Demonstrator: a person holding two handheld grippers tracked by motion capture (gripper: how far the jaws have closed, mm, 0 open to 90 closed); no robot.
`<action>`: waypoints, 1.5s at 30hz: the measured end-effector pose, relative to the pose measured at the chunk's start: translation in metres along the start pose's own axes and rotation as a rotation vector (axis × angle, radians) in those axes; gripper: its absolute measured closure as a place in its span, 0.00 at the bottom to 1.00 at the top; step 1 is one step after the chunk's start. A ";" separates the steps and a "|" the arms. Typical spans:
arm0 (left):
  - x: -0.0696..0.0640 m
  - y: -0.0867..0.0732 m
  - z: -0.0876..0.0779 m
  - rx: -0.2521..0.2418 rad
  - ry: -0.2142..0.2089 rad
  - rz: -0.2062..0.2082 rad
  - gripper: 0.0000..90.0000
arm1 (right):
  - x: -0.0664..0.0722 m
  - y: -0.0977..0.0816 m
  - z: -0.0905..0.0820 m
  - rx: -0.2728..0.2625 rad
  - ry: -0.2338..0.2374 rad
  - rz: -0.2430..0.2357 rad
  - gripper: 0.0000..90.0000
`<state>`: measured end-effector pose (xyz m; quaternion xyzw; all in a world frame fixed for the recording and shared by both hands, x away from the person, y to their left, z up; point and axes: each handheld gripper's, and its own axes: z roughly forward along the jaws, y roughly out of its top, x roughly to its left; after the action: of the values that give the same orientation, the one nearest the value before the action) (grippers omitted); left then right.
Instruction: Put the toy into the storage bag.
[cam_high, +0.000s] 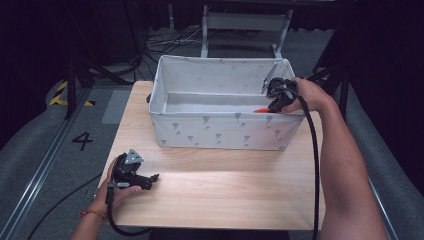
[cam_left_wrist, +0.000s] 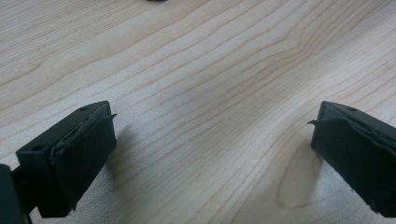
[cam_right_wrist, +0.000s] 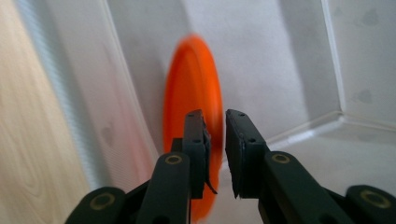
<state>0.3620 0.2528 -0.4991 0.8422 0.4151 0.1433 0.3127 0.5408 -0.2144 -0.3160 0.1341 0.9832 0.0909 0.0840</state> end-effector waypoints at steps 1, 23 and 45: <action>0.000 0.000 0.000 0.000 0.000 0.000 0.00 | 0.001 0.000 -0.001 -0.015 0.009 0.001 0.85; 0.000 0.000 0.000 0.002 0.001 -0.002 0.00 | 0.023 -0.034 -0.028 -0.426 -0.198 0.277 0.37; -0.001 0.000 0.000 0.002 0.003 -0.003 0.01 | 0.066 -0.065 -0.062 -0.600 -0.399 0.400 0.23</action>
<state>0.3613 0.2526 -0.4989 0.8418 0.4170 0.1433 0.3114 0.4503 -0.2678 -0.2783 0.3074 0.8319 0.3603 0.2893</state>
